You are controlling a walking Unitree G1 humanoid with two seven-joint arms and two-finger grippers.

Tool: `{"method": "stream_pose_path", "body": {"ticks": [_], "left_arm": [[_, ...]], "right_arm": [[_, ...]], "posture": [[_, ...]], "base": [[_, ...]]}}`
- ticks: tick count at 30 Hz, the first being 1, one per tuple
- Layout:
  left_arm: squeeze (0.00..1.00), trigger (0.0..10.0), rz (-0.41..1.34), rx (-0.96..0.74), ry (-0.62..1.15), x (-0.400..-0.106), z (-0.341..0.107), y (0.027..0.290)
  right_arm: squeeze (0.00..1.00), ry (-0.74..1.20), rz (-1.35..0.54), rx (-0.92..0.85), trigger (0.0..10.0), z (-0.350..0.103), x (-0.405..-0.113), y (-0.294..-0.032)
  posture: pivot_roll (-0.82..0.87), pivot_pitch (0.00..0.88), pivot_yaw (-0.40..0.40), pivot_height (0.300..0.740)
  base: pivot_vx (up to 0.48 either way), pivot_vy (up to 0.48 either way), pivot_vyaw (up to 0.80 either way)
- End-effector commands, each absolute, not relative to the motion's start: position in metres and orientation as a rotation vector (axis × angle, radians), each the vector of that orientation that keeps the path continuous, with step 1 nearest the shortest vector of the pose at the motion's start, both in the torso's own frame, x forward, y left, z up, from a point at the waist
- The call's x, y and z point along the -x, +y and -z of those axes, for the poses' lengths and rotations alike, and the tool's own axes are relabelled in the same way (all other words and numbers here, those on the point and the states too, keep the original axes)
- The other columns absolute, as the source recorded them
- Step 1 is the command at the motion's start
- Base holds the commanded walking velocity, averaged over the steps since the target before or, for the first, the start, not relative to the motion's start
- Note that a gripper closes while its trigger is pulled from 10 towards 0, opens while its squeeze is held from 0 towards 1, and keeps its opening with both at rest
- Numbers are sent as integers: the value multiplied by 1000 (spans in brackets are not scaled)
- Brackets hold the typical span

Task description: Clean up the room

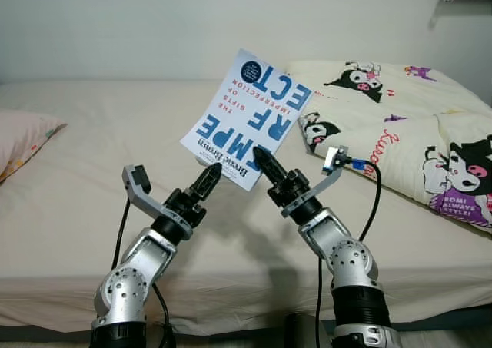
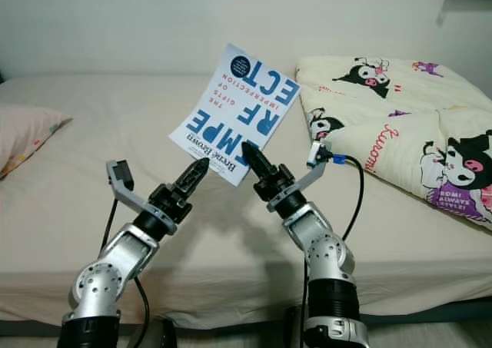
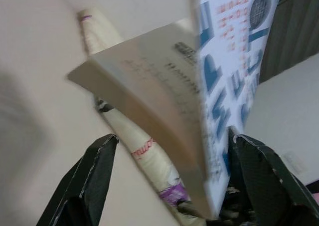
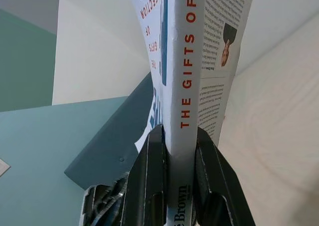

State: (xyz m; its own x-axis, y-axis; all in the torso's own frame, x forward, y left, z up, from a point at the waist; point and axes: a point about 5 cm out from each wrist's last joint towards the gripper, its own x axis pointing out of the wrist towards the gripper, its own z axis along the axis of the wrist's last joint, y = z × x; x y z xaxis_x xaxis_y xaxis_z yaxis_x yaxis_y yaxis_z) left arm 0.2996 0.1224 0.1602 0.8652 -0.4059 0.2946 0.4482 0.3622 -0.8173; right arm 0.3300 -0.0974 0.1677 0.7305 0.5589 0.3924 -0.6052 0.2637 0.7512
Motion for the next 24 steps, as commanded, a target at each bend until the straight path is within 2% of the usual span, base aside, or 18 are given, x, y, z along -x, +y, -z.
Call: {"method": "stream_pose_path", "body": {"ticks": [1,10,12,14,24], "left_arm": [[0,10000,628,1146,-103,-296,-175,108],[0,10000,704,1094,-82,-290,-178,97],[0,10000,687,1072,-65,-291,-175,95],[0,10000,595,983,-1,-298,-164,94],[0,10000,513,962,45,-305,-152,100]], "right_arm": [[0,-70,-824,-1071,0,-175,-329,-86],[0,-63,-814,-1076,0,-174,-330,-85],[0,-62,-815,-1077,0,-174,-330,-85],[0,-63,-823,-1084,0,-175,-329,-83],[0,-76,-856,-1093,0,-183,-328,-78]], "posture": [[7,4,-46,560],[9,6,-47,560],[10,7,-47,560],[10,7,-47,560],[7,11,-45,560]], "base": [[0,0,0],[0,0,0],[0,0,0],[0,0,0],[0,0,0]]}}
